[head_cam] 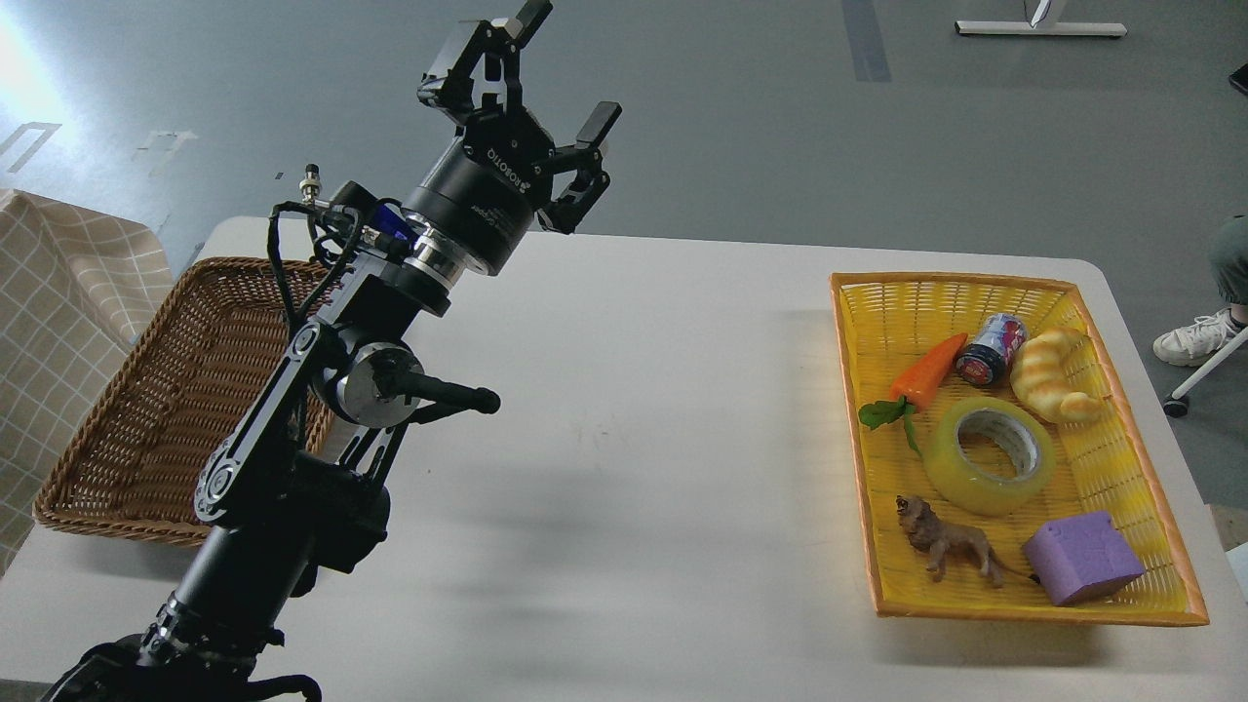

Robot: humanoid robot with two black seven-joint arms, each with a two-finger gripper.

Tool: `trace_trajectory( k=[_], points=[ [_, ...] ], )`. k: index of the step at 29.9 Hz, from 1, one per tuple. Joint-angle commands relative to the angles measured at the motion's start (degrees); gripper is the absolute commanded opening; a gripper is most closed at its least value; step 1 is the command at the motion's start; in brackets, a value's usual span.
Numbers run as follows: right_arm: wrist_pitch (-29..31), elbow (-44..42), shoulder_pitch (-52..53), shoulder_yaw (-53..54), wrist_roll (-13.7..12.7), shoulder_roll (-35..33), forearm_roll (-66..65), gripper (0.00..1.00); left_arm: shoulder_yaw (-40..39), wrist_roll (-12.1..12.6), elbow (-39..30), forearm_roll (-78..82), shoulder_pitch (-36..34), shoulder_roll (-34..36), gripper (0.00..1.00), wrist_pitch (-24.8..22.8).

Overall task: Place and transfer tape with both arms
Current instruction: 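Move the right gripper down toward the yellow tape roll in the tray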

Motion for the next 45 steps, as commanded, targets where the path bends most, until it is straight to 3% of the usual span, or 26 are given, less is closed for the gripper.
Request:
trace_trajectory(
  k=[1,8,12,19,29,45],
  points=[
    [0.01,0.47,-0.58,-1.86,0.08,-0.97,-5.25,0.98,-0.01,0.08,0.01,-0.06,0.00,0.00,0.98,0.09],
    [0.01,0.91,-0.49,-9.60,0.52,-2.46,-15.80,0.98,0.34,0.08,0.01,0.03,0.96,0.00,0.98,-0.26],
    [0.01,0.82,-0.67,-12.85,1.05,-7.90,-15.90,0.98,0.43,-0.01,-0.08,0.03,1.41,0.00,0.98,-0.26],
    [0.01,-0.58,-0.84,-16.90,1.14,-8.88,-16.78,0.98,-0.01,-0.01,-0.08,0.03,1.41,0.00,0.98,-0.26],
    [0.01,-6.91,-4.70,-18.40,1.05,-5.72,-20.28,0.97,-0.01,-0.01,-0.08,0.03,1.49,0.00,0.98,-0.17],
    [0.01,-6.03,-9.11,-24.72,1.05,-0.53,-28.03,0.86,-0.01,-0.01,0.09,0.03,2.11,0.00,0.98,-0.08]
  ],
)
